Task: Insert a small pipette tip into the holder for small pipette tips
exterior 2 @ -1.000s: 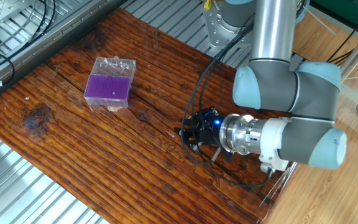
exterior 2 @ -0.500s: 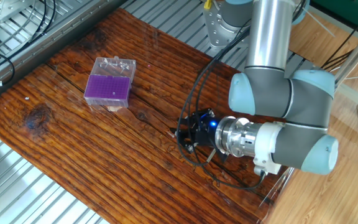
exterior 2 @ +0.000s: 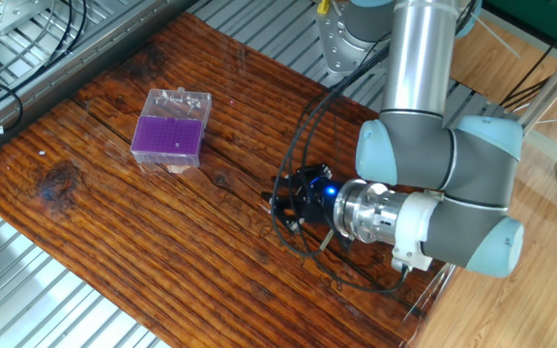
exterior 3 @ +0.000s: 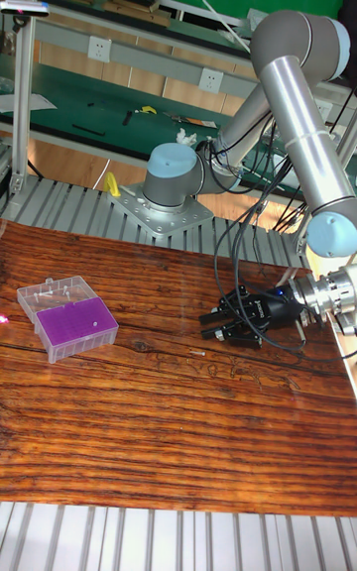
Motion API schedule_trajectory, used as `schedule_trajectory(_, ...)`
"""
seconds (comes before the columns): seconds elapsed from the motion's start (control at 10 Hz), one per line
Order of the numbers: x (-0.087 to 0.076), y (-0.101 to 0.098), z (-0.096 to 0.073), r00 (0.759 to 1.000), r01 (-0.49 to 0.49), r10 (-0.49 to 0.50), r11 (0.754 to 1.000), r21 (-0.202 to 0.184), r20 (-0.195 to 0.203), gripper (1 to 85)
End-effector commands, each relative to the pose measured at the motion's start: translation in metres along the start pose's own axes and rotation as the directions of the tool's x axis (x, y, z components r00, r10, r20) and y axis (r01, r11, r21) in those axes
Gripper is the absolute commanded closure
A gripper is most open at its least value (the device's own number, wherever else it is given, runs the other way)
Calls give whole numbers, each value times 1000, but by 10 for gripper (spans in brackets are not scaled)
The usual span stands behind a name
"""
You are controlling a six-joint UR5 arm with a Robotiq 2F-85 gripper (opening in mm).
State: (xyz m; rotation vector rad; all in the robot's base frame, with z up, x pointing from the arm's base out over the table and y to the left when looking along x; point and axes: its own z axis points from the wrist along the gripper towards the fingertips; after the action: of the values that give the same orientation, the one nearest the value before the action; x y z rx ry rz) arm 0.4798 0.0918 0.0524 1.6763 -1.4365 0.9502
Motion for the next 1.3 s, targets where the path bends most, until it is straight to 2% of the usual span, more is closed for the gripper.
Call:
schedule_trajectory(0.0, -2, 1, 1, 998, 60, -60, 998, -6, 3, 487)
schedule_trajectory(0.2, -21, 6, -15, 998, 49, -50, 999, -18, -34, 487)
schedule_trajectory(0.3, -23, 8, -20, 997, 65, -65, 998, -24, -37, 487)
schedule_trajectory(0.4, -14, 10, -22, 995, 87, -88, 996, -29, -53, 487)
schedule_trajectory(0.5, -8, 13, -19, 994, 88, -90, 995, -40, -54, 480)
schedule_trajectory(0.8, -16, 10, 7, 998, 36, -37, 999, -35, -48, 483)
schedule_trajectory(0.9, -12, 9, 11, 997, 36, -38, 999, -28, -72, 483)
schedule_trajectory(1.0, -11, 7, 11, 996, 40, -41, 999, -17, -82, 483)
schedule_trajectory(1.2, -17, 7, 5, 997, 5, -5, 1000, -2, -75, 487)
